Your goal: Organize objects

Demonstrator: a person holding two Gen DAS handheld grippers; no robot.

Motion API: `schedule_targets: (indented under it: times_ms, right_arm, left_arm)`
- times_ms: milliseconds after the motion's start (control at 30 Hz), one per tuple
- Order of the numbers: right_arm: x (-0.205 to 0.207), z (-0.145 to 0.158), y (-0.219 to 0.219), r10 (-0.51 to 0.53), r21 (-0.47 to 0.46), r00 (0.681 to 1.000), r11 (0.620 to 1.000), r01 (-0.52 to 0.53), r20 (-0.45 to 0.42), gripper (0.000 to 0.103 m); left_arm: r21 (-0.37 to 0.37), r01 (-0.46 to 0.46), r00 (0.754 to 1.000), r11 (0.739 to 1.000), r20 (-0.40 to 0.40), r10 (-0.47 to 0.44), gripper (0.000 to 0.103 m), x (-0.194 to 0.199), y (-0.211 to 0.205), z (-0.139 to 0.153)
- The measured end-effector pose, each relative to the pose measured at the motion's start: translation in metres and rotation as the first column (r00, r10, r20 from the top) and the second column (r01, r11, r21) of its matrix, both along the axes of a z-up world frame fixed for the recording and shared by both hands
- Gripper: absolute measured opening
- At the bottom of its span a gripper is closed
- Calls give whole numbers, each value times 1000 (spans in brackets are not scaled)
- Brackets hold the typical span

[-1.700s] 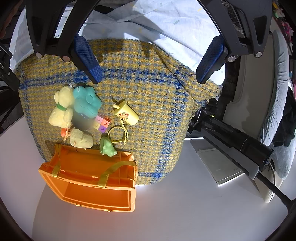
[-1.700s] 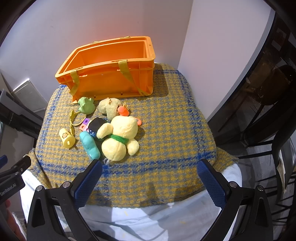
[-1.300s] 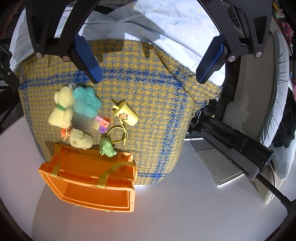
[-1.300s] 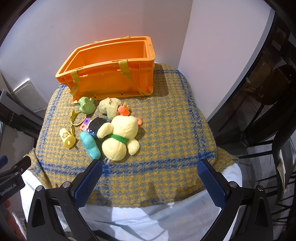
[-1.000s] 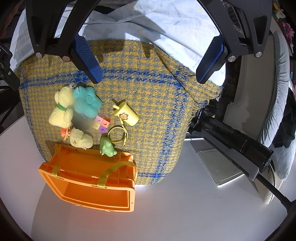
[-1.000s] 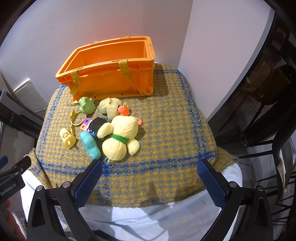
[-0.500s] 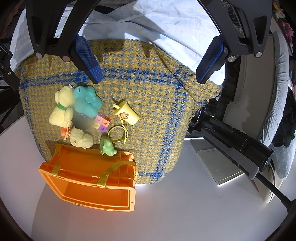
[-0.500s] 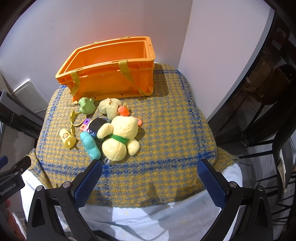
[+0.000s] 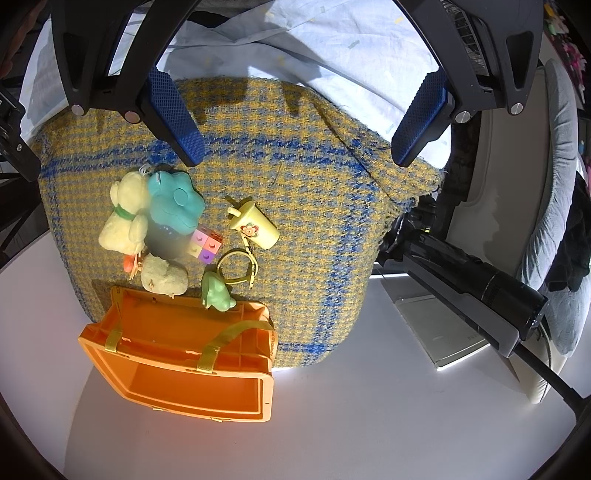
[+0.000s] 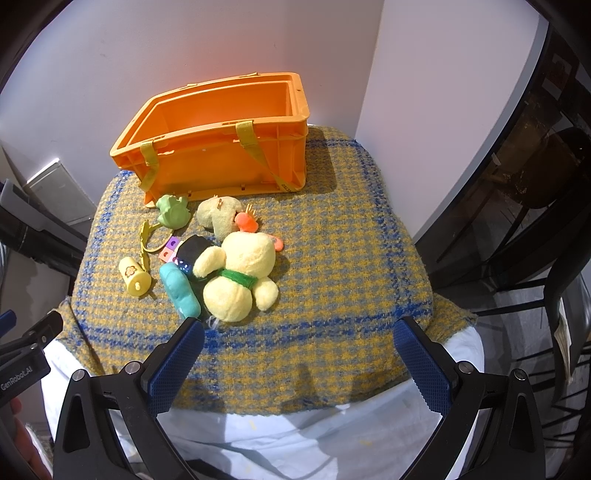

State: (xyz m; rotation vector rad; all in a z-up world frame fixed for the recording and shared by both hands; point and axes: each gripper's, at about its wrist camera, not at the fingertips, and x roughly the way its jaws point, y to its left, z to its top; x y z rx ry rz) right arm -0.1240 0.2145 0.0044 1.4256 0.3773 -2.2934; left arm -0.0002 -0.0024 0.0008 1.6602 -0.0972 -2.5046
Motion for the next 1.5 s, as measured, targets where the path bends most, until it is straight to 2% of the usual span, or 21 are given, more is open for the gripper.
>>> schedule_targets:
  times_ms: [967, 1500]
  right_arm:
    - [-9, -7, -3, 6, -6, 1000, 1000, -6, -3, 103]
    - [-21, -13, -15, 17, -15, 1000, 1000, -18, -26, 103]
  left_arm:
    - [16, 16, 1000, 1000, 13, -17, 103, -15, 6, -11]
    - [26, -11, 1000, 1000, -23, 12, 103, -31, -1, -19]
